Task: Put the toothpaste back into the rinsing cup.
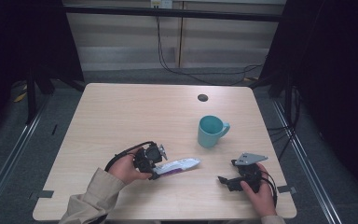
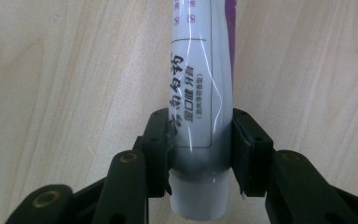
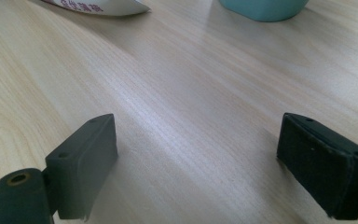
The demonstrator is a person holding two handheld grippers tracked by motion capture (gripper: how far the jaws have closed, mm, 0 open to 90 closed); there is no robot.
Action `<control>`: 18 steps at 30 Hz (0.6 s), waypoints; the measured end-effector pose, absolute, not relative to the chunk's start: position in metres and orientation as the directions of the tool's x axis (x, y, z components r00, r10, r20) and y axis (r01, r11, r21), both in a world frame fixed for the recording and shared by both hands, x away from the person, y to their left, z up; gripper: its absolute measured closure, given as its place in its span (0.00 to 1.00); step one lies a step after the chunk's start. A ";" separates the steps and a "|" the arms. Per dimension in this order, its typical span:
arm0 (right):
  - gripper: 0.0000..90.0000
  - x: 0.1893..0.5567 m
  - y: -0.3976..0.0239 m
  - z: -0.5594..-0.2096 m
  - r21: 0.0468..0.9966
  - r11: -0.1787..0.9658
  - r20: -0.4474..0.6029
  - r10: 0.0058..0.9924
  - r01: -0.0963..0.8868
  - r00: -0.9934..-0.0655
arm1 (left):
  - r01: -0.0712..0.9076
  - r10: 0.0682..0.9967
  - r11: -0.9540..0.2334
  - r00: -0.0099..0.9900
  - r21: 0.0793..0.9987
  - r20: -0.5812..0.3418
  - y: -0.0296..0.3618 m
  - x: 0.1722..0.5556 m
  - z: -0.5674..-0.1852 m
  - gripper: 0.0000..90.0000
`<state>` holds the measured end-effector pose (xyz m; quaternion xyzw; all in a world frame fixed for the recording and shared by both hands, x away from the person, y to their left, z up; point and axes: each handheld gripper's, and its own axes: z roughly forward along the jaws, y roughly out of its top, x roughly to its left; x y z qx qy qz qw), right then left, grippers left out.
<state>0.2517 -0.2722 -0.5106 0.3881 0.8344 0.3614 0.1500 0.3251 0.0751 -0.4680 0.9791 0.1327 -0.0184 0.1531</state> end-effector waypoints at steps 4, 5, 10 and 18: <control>0.13 0.252 -0.272 -0.511 0.721 0.438 0.029 0.755 0.537 -0.655 | 0.271 0.263 -0.905 0.962 0.329 -0.070 0.075 0.326 -0.469 0.61; 0.13 0.252 -0.272 -0.511 0.721 0.438 0.029 0.756 0.538 -0.654 | 0.265 0.255 -0.906 0.964 0.329 -0.073 0.075 0.328 -0.469 0.58; 0.13 0.252 -0.272 -0.511 0.722 0.438 0.028 0.755 0.536 -0.655 | 0.266 0.254 -0.905 0.964 0.332 -0.080 0.067 0.328 -0.470 0.65; 0.13 0.252 -0.272 -0.511 0.722 0.437 0.030 0.755 0.536 -0.656 | 0.315 0.291 -0.889 0.949 0.333 -0.121 0.067 0.327 -0.467 0.80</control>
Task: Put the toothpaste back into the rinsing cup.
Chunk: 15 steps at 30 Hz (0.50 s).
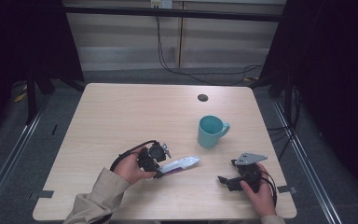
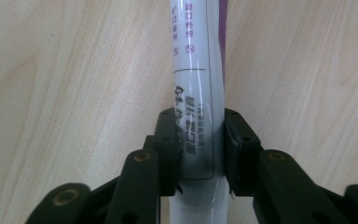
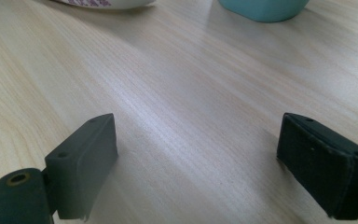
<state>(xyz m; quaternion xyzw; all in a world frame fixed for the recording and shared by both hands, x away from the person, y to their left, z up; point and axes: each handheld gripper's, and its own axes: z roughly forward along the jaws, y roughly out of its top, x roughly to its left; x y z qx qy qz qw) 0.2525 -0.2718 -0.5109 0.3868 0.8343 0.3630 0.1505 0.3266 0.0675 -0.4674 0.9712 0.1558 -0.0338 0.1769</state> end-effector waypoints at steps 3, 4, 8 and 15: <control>0.13 0.253 -0.272 -0.511 0.722 0.437 0.030 0.755 0.536 -0.655 | 0.351 0.317 -0.861 0.936 0.368 -0.151 0.075 0.326 -0.469 0.80; 0.13 0.253 -0.272 -0.511 0.722 0.437 0.030 0.754 0.536 -0.656 | 0.362 0.324 -0.852 0.932 0.379 -0.163 0.077 0.326 -0.468 0.80; 0.13 0.253 -0.272 -0.511 0.721 0.438 0.032 0.753 0.537 -0.657 | 0.397 0.344 -0.805 0.918 0.440 -0.199 0.087 0.327 -0.462 0.80; 0.13 0.254 -0.272 -0.511 0.719 0.439 0.030 0.755 0.539 -0.655 | 0.420 0.367 -0.754 0.907 0.504 -0.207 0.093 0.325 -0.454 0.80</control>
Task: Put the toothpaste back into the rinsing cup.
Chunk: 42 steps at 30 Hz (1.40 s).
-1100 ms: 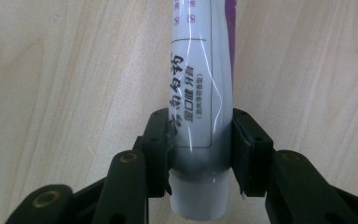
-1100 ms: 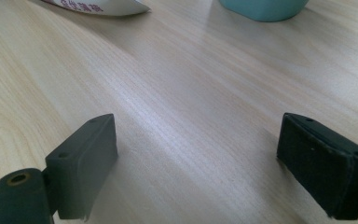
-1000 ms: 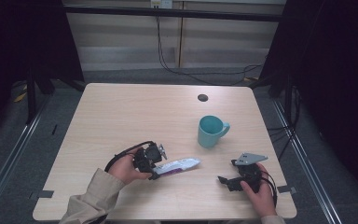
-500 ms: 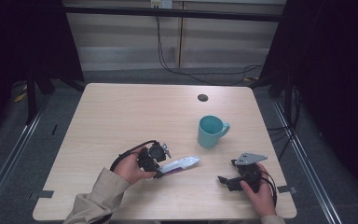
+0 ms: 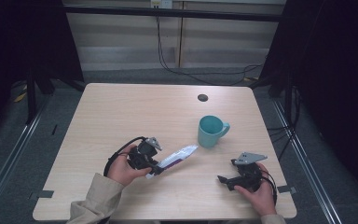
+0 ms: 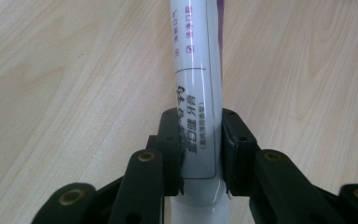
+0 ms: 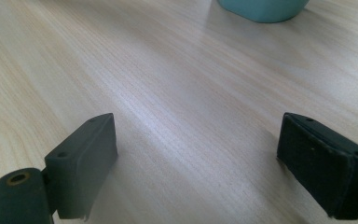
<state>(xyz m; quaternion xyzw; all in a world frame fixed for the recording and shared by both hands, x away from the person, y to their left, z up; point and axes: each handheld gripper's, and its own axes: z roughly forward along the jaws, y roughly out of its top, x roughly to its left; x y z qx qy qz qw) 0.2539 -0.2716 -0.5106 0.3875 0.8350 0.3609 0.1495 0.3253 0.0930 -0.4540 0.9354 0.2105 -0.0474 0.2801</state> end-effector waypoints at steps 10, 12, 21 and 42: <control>0.19 0.258 -0.264 -0.507 0.699 0.412 0.036 0.796 0.585 -0.604 | 0.448 0.400 -0.692 0.891 0.566 -0.216 0.094 0.323 -0.444 0.81; 0.20 0.261 -0.263 -0.505 0.701 0.382 0.077 0.799 0.602 -0.596 | 0.452 0.412 -0.683 0.887 0.573 -0.209 0.095 0.322 -0.442 0.81; 0.25 0.263 -0.248 -0.488 0.776 0.284 0.196 0.740 0.563 -0.643 | 0.473 0.435 -0.629 0.872 0.617 -0.225 0.095 0.321 -0.437 0.81; 0.28 0.281 -0.204 -0.454 0.813 0.253 0.275 0.627 0.525 -0.729 | 0.497 0.463 -0.530 0.848 0.687 -0.257 0.092 0.314 -0.433 0.81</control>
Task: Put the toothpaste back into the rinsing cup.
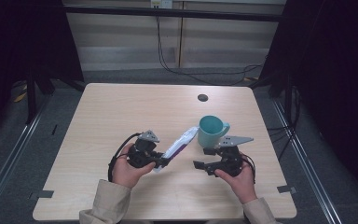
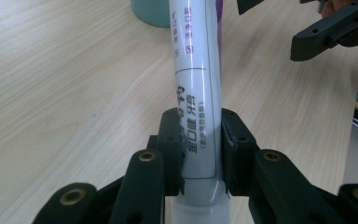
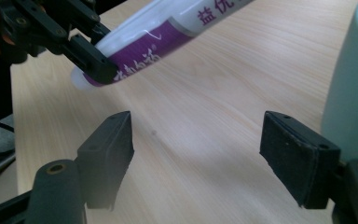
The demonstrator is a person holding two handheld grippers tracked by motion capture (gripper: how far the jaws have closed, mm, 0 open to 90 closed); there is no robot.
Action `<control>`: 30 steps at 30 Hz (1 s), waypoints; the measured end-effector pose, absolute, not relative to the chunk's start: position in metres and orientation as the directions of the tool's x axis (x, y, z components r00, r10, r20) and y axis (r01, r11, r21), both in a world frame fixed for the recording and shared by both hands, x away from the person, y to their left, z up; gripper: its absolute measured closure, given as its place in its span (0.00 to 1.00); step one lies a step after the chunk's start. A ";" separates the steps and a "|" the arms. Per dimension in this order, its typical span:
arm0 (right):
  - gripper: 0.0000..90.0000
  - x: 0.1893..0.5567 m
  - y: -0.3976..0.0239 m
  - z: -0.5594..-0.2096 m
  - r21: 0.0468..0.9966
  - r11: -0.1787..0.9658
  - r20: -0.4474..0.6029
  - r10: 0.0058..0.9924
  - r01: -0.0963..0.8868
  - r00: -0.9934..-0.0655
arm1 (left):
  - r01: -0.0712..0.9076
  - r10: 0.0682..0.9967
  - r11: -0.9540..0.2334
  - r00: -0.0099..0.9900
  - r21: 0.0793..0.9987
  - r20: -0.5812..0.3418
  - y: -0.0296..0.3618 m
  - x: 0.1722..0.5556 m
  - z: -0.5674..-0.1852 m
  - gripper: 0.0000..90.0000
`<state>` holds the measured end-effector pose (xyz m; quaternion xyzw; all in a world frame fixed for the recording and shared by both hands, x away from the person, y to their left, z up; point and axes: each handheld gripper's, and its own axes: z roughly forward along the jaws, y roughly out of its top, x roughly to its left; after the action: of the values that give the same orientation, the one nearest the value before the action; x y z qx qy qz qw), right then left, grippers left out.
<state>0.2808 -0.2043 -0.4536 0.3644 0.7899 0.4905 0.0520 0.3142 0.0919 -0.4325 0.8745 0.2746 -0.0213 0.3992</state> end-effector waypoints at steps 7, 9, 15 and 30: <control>0.29 0.287 -0.199 -0.450 0.817 0.186 0.349 0.593 0.545 -0.725 | 0.493 0.469 -0.510 0.846 0.705 -0.254 0.090 0.311 -0.432 0.81; 0.30 0.289 -0.197 -0.451 0.815 0.172 0.365 0.589 0.554 -0.721 | 0.493 0.463 -0.505 0.847 0.708 -0.261 0.088 0.310 -0.432 0.81; 0.33 0.294 -0.190 -0.450 0.814 0.144 0.396 0.572 0.563 -0.718 | 0.485 0.448 -0.505 0.854 0.714 -0.263 0.080 0.308 -0.430 0.81; 0.47 0.303 -0.190 -0.443 0.806 0.059 0.471 0.538 0.589 -0.699 | 0.487 0.441 -0.499 0.855 0.717 -0.274 0.069 0.304 -0.432 0.81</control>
<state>0.3027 -0.1899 -0.4429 0.3876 0.7274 0.5658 -0.0225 0.3045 0.0689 -0.4323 0.8652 0.2680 -0.0273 0.4229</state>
